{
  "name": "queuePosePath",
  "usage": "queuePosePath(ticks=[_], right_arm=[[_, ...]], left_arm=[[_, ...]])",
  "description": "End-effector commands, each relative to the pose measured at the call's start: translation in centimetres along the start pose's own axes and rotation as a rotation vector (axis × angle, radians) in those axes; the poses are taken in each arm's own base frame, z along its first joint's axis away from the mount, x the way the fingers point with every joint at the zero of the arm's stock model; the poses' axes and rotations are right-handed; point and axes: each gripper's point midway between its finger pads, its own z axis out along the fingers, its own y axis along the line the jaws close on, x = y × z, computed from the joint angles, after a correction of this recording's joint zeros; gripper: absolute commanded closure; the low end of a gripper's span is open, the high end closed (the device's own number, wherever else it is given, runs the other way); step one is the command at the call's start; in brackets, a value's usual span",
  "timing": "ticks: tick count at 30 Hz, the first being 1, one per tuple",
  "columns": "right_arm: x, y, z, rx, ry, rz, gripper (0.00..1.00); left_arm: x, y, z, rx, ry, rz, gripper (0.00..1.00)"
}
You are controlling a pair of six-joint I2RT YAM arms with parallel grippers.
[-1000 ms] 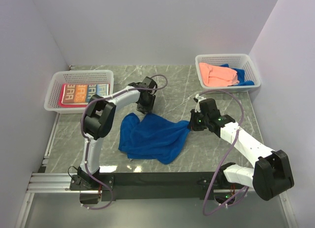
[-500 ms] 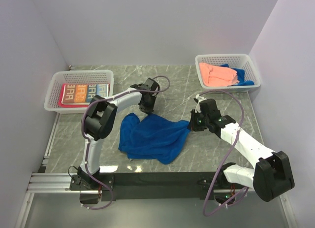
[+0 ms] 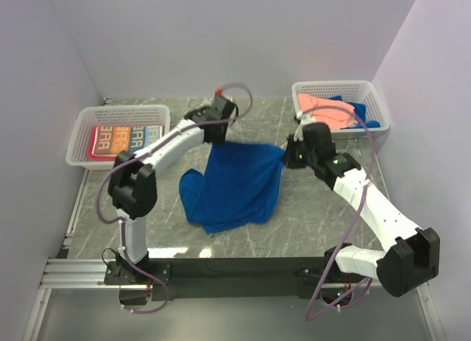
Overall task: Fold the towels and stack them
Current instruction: Flatten out the crumpled towel
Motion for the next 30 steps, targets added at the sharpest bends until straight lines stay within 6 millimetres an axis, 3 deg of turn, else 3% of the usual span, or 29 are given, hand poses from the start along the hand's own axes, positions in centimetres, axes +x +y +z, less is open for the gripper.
queuePosePath(ticks=[1,2,3,5,6,7,9,10,11,14,15,17,18,19,21,22,24,26,30], right_arm=[[-8.7,0.6,-2.4,0.043,-0.223,-0.076,1.0],[-9.8,0.6,-2.4,0.054,-0.237,-0.092,1.0],[-12.8,0.8,-3.9,0.077,-0.307,-0.126,1.0],[-15.4,1.0,-4.9,0.101,-0.36,-0.164,1.0],[-18.0,1.5,-6.7,0.107,-0.428,-0.198,1.0],[-19.3,1.3,-7.5,0.138,-0.465,-0.211,1.0],[-22.6,1.5,-10.1,0.169,-0.558,-0.26,1.0],[-23.7,1.6,-11.1,0.184,-0.589,-0.273,1.0],[-25.4,2.1,-12.8,0.186,-0.641,-0.284,1.0],[-27.9,2.9,-16.3,0.189,-0.728,-0.345,1.0],[-28.3,3.1,-17.2,0.189,-0.747,-0.372,1.0],[-28.6,4.0,-19.8,0.156,-0.802,-0.399,1.0],[-28.6,4.3,-20.6,0.144,-0.824,-0.422,1.0],[-28.5,4.6,-21.6,0.129,-0.844,-0.435,1.0],[-27.5,5.7,-24.0,0.072,-0.891,-0.481,1.0],[-27.2,5.8,-24.9,0.065,-0.906,-0.492,1.0],[-25.7,7.0,-27.0,-0.005,-0.937,-0.538,1.0],[-24.6,7.6,-29.1,-0.044,-0.964,-0.563,1.0],[-22.6,8.6,-31.4,-0.112,-0.957,-0.604,1.0]], left_arm=[[-12.3,5.1,-12.6,-0.117,-0.413,-0.101,0.99],[-14.9,6.0,-15.7,-0.126,-0.5,-0.14,0.99],[-16.2,6.4,-17.6,-0.123,-0.551,-0.155,0.99],[-18.9,7.5,-22.5,-0.1,-0.681,-0.205,0.99],[-20.1,7.9,-24.3,-0.088,-0.746,-0.214,0.99],[-20.8,8.6,-27.2,-0.069,-0.815,-0.24,0.99],[-21.5,9.2,-29.9,-0.047,-0.891,-0.241,0.99],[-22.0,10.0,-32.8,-0.027,-0.967,-0.269,0.99],[-22.1,10.3,-34.1,-0.018,-0.995,-0.272,0.99],[-22.1,11.4,-38.6,0.027,-1.097,-0.277,0.99],[-21.7,11.8,-41.0,0.061,-1.142,-0.269,0.99],[-21.2,11.8,-42.5,0.098,-1.175,-0.253,0.99],[-20.4,12.5,-44.8,0.123,-1.219,-0.254,0.99],[-20.0,12.1,-45.7,0.166,-1.238,-0.231,0.99],[-19.0,11.8,-46.6,0.21,-1.253,-0.201,0.99],[-18.1,12.3,-48.3,0.233,-1.281,-0.199,0.99],[-16.6,11.9,-49.8,0.302,-1.298,-0.164,1.0],[-15.7,11.1,-50.5,0.365,-1.301,-0.124,1.0],[-13.8,10.8,-53.0,0.466,-1.326,-0.112,1.0]])
